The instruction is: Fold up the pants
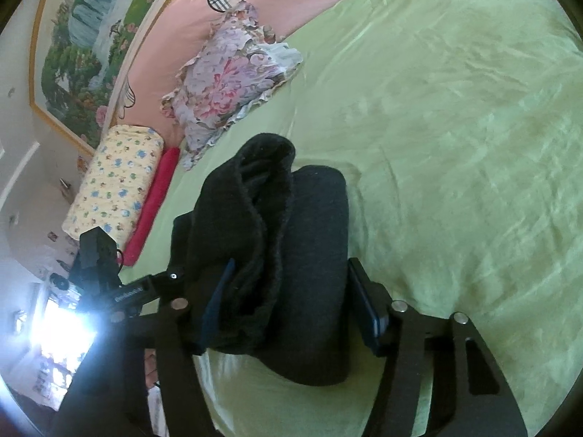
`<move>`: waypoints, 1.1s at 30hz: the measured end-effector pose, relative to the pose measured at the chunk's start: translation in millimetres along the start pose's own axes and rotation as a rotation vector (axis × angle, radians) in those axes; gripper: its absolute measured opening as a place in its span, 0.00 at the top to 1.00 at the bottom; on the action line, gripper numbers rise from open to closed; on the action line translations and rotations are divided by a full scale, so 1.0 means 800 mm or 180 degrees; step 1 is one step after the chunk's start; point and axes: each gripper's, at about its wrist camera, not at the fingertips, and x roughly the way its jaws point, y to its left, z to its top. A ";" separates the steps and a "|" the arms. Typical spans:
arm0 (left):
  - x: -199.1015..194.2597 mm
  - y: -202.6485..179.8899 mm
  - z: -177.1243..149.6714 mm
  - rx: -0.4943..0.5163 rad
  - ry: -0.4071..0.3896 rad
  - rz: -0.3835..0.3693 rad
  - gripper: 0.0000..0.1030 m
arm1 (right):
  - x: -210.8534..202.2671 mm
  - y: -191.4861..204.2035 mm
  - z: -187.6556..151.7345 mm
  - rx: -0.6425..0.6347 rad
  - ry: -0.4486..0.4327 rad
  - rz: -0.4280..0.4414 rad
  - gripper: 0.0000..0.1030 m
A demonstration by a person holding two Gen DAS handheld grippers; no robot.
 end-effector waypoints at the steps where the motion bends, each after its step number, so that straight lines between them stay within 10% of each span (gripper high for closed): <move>1: -0.003 -0.004 0.000 0.0022 -0.0014 0.0036 0.58 | 0.000 0.001 -0.001 -0.0017 -0.0002 -0.0006 0.41; 33: -0.134 0.027 -0.028 0.0011 -0.0631 0.0767 0.65 | 0.019 0.107 -0.008 -0.0533 0.0098 0.0252 0.57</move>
